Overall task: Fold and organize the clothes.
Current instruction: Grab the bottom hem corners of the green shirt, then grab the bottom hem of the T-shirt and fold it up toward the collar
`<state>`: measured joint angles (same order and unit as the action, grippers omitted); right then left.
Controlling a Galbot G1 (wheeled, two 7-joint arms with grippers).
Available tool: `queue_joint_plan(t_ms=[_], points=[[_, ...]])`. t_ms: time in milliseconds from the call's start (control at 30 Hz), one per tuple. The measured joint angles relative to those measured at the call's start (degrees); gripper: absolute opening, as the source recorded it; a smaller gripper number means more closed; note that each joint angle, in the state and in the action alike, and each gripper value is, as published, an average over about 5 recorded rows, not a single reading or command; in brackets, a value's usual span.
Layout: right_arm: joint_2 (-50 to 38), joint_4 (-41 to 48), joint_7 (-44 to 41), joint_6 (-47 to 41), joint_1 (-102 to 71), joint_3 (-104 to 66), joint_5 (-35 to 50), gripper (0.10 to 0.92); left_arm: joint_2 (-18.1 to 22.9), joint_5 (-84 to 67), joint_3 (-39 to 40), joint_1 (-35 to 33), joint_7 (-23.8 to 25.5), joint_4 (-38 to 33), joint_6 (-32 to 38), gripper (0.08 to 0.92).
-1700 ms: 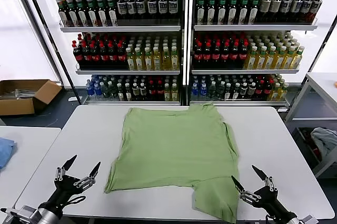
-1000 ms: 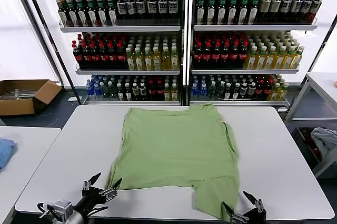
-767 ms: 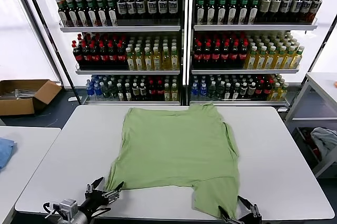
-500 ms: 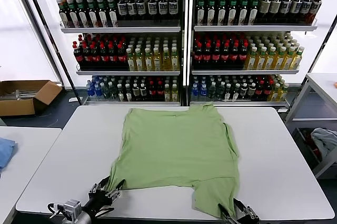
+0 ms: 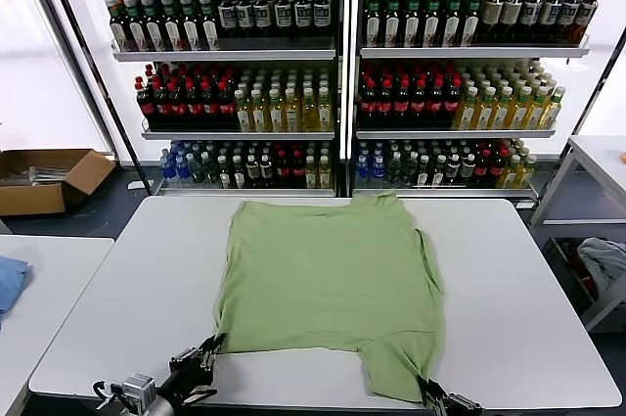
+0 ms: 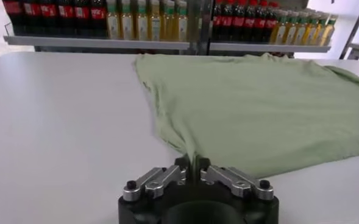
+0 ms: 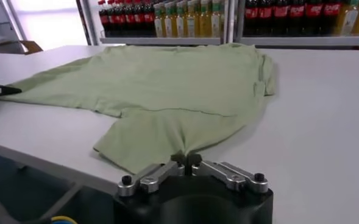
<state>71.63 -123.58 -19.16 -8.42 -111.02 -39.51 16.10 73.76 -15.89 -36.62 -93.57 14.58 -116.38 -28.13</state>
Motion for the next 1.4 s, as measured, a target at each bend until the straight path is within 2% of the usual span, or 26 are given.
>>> queue_joint_plan(t_ms=[500,700,1033,1400], points=[[0.19,-6.33,0.7,4.28,-5.15,-1.93,5.76,0.107,-0.43,2.09,-3.26,-5.1,0.14,-8.31,-1.88,0.094],[-0.39,-6.99,2.25,3.66,-3.2,-1.64,9.63,0.107,-1.22,1.35,-3.52,-4.79,0.69,-11.23,-2.48,0.094],[-2.35,-4.09,6.66,-0.05,8.74,0.27,16.28,0.107,-4.33,-4.63,-2.72,2.09,0.46,-9.07,-3.21,0.094],[-3.52,6.49,10.79,-2.41,26.97,6.13,18.39,0.107,-7.99,-12.32,-0.22,13.53,-0.3,-0.41,-3.59,0.093]])
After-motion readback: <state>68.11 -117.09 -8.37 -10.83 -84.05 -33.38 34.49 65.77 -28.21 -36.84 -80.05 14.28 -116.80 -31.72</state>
